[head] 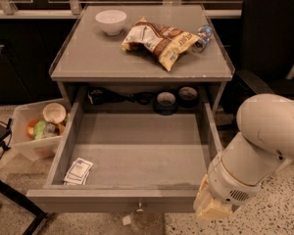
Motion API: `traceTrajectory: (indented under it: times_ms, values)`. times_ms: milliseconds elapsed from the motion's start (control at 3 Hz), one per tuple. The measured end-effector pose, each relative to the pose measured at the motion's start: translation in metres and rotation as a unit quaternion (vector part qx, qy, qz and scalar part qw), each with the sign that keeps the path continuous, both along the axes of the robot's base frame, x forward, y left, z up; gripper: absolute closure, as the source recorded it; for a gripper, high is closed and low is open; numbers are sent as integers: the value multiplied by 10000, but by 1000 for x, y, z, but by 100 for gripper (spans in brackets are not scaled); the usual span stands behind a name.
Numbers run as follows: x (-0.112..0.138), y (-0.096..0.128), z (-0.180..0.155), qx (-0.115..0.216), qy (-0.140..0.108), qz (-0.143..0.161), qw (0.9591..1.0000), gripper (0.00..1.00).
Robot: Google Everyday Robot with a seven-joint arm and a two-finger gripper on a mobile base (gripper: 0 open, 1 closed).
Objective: Close top drawer
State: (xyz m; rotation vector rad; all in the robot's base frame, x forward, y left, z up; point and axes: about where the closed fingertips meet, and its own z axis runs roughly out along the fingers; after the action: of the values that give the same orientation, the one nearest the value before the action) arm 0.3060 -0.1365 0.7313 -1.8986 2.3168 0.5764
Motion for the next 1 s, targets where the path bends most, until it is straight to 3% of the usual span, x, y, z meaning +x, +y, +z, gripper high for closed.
traceTrajectory:
  times_ms: [333,667,1000]
  values:
    - [8,3,-32,-38,285,102,9995,88]
    - [22,3,-64,-65,447,97,9989,100]
    - [46,1,-78,-229,403,90,9989,81]
